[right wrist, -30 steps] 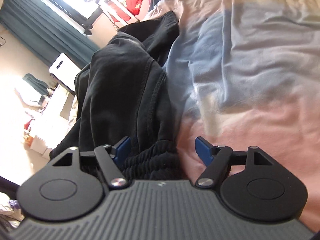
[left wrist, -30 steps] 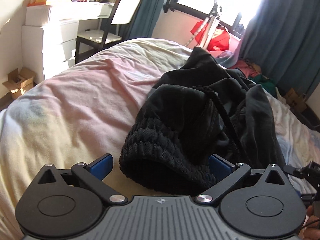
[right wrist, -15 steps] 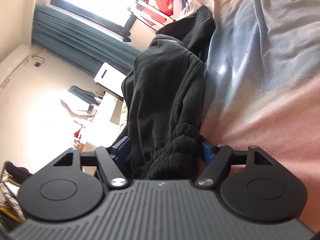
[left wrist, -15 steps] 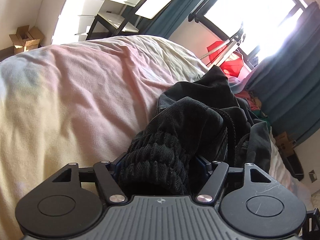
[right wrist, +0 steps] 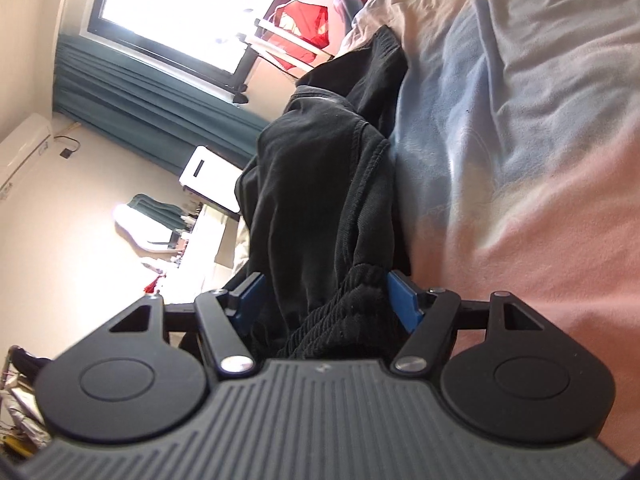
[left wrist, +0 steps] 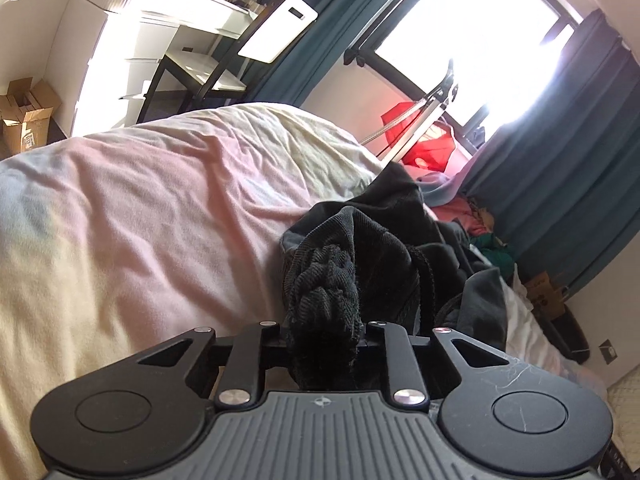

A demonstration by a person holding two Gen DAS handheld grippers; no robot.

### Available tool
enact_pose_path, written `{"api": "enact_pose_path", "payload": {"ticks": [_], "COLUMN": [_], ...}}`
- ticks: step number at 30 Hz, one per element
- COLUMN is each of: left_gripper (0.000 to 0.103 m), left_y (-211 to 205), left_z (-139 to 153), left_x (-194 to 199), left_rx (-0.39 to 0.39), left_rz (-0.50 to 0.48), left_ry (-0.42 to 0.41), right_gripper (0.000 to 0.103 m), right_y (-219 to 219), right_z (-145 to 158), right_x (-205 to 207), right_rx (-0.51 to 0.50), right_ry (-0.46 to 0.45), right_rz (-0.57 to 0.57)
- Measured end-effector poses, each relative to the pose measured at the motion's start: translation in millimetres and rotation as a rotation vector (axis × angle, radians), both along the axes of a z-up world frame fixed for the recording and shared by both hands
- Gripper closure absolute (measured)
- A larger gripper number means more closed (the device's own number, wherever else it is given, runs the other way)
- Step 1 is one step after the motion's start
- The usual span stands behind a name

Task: Fold clothes
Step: 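Lift the black sweatpants with both grippers, stretching them out above the bed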

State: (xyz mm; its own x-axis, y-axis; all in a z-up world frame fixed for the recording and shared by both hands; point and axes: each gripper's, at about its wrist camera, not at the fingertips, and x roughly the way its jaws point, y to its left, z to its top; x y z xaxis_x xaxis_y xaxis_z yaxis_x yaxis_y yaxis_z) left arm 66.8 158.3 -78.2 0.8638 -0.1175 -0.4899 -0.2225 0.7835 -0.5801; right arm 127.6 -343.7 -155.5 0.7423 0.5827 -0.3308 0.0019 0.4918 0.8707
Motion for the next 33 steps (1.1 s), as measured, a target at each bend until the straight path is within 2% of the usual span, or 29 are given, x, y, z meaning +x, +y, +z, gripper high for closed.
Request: {"api": "enact_pose_path", "payload": {"ticks": [3, 4, 8, 11, 12, 13, 14, 16, 20, 24, 28, 30, 33], "left_gripper": [0.083, 0.083, 0.083, 0.083, 0.083, 0.083, 0.083, 0.084, 0.086, 0.086, 0.086, 0.086, 0.086], "left_y": [12, 16, 28, 28, 28, 29, 31, 32, 38, 77, 137, 169, 213], "left_z": [16, 18, 7, -4, -5, -5, -2, 11, 51, 93, 126, 135, 126], "left_x": [12, 16, 29, 36, 39, 43, 47, 57, 87, 132, 182, 208, 250], "left_rx": [-0.003, -0.013, -0.066, -0.053, -0.048, -0.047, -0.04, -0.002, 0.089, 0.155, 0.217, 0.257, 0.34], "left_rz": [0.007, 0.012, 0.044, 0.057, 0.058, 0.059, 0.058, 0.045, -0.008, 0.0, 0.071, 0.12, 0.184], "left_ry": [-0.048, -0.053, -0.035, -0.015, -0.009, -0.01, -0.015, -0.034, -0.096, -0.095, -0.06, -0.032, 0.039], "right_gripper": [0.033, 0.033, 0.033, 0.034, 0.033, 0.039, 0.068, 0.076, 0.08, 0.08, 0.08, 0.08, 0.08], "right_y": [5, 8, 20, 29, 32, 34, 37, 43, 73, 115, 190, 237, 302], "right_z": [-2, -7, -26, -40, -40, -39, -39, -33, 3, 33, 45, 47, 40], "right_x": [4, 8, 24, 35, 39, 41, 42, 40, 23, 11, 21, 30, 51], "right_rx": [0.05, 0.039, -0.008, -0.042, -0.047, -0.03, -0.012, -0.019, -0.128, -0.088, 0.0, 0.008, 0.028], "right_ry": [-0.002, 0.017, 0.093, 0.147, 0.137, 0.13, 0.123, 0.113, 0.032, -0.08, -0.154, -0.191, -0.202], "right_rz": [0.048, 0.052, 0.068, 0.079, 0.08, 0.08, 0.08, 0.08, 0.119, 0.144, 0.224, 0.275, 0.341]}}
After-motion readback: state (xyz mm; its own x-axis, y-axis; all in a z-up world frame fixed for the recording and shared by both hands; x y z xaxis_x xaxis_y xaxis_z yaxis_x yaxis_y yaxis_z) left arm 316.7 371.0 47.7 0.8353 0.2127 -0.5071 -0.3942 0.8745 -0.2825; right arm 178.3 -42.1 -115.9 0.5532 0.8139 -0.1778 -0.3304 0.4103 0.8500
